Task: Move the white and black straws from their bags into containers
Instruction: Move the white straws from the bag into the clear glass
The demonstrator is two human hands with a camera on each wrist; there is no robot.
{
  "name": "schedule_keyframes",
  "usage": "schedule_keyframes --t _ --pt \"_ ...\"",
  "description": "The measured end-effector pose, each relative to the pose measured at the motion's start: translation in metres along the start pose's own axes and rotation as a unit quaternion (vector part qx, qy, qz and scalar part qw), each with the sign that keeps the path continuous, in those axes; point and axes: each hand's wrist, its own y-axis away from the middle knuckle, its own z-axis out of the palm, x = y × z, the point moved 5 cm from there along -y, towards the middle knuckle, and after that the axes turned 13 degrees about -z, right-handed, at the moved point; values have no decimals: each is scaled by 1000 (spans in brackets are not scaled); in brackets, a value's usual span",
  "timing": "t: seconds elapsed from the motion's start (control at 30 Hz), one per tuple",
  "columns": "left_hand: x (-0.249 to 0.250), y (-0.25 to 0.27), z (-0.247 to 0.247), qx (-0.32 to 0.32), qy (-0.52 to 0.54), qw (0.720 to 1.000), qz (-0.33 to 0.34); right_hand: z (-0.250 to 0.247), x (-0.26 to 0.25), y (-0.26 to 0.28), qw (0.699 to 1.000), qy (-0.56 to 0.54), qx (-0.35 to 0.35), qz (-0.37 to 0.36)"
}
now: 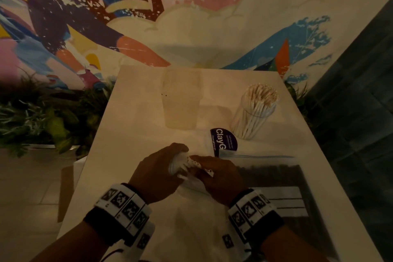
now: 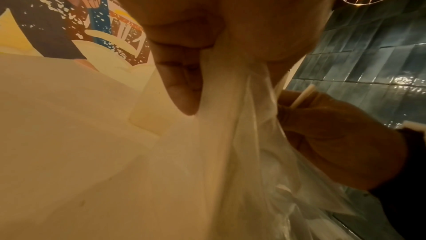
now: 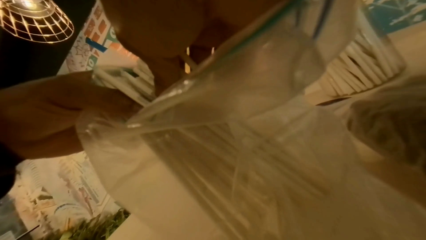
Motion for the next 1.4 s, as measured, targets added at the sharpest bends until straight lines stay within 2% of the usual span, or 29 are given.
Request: schedule_keyframes --t 0.17,0.33,0.43,0.57,0.7,0.9,0.97,1.1,1.23,1.4 --pt "4 1 1 -33 10 999 0 0 -5 1 998 -8 52 -22" --pt "10 3 -4 27 89 995 32 -5 -11 1 993 -27 95 -62" --pt "8 4 -5 41 68 996 29 -2 -8 3 995 9 97 -39" --pt "8 5 -9 54 41 998 14 5 -11 5 996 -34 79 1" --pt "8 5 -10 55 26 998 3 9 -15 8 997 -18 72 12" --pt "4 5 -9 50 3 999 -6 -6 -20 10 992 8 122 40" --pt "3 5 -9 51 7 999 -9 -11 -15 12 987 -20 144 62" --pt "0 5 -9 49 14 999 -14 -8 1 15 981 -73 123 132" --pt "1 6 -11 50 14 999 -15 -15 -1 16 980 -53 146 124" --pt "3 8 -10 52 7 999 -10 -6 -1 17 986 -23 85 142"
